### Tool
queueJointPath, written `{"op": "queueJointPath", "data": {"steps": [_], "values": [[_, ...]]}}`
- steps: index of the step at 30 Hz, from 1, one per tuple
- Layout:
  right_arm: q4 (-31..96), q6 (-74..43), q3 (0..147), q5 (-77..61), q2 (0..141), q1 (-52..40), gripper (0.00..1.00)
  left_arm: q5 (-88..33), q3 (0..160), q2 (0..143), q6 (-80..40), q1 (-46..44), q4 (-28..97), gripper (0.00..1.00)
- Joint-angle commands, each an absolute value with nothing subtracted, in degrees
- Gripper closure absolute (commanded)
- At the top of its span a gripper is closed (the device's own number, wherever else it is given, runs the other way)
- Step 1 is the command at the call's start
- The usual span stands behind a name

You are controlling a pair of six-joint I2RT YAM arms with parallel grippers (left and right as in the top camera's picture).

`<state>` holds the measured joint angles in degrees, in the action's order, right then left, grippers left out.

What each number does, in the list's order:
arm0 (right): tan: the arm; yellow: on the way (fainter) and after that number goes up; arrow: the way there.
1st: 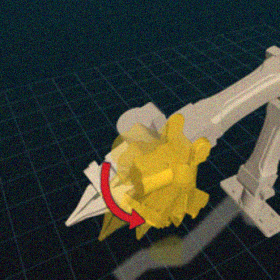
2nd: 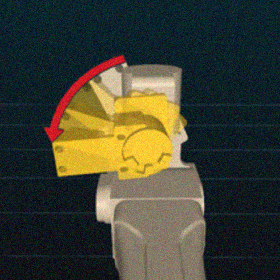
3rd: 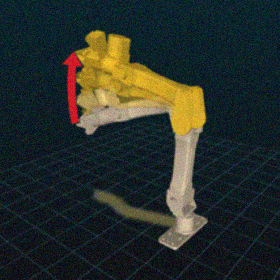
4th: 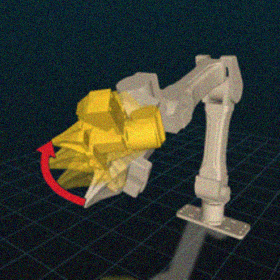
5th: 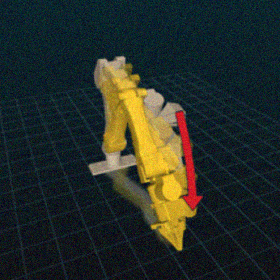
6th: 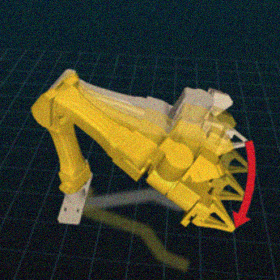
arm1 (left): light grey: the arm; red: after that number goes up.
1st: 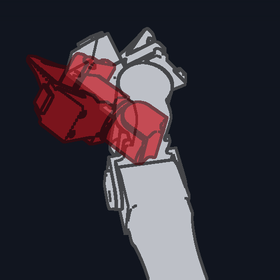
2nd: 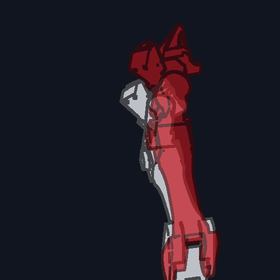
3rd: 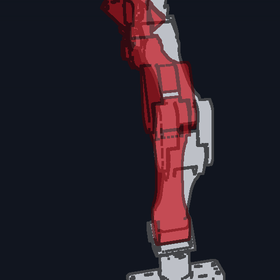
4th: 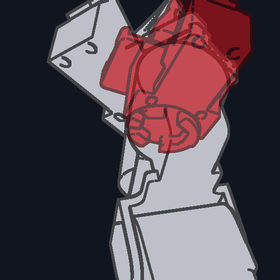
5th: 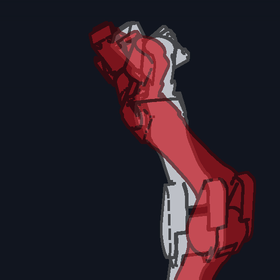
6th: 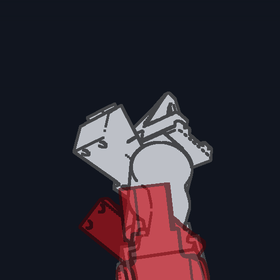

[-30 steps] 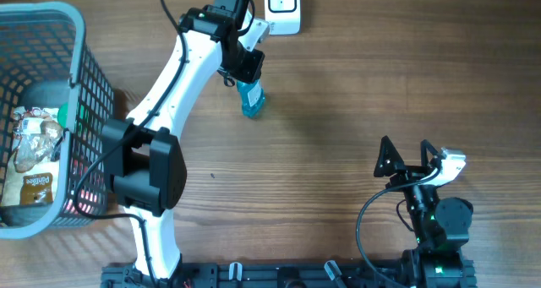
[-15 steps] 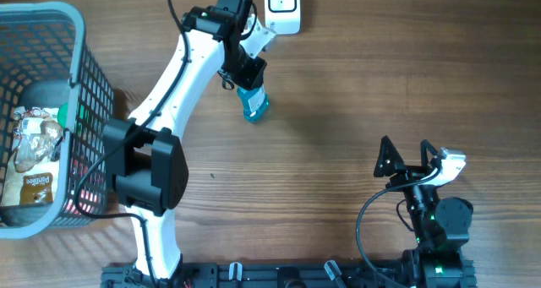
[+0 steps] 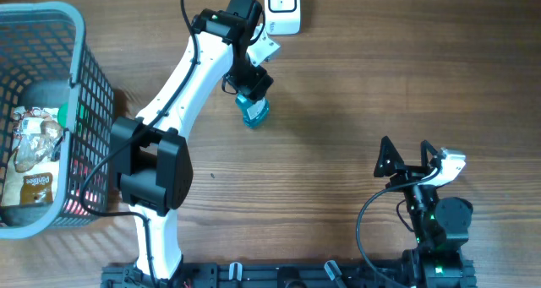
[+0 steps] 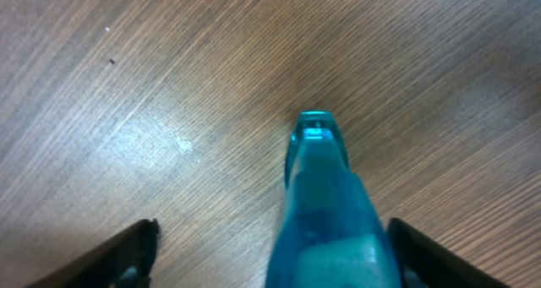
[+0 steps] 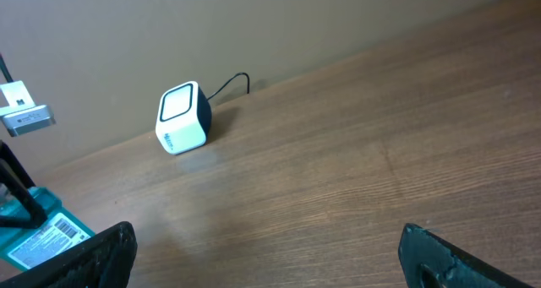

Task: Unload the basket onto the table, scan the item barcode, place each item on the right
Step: 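Lift the bottle out and set it upright near the scanner, then reach the left gripper into the basket and grasp the green-lidded jar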

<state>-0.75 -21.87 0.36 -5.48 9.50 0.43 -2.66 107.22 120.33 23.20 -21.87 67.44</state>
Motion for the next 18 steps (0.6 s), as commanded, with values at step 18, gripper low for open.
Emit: {"op": "queueJointPath", "data": {"steps": [18], "values": [[-0.21,-22.65,0.3,-4.32,9.65,0.19,0.0,-0.71,110.04,107.11,14.13,-30.0,66.48,0.0]]}}
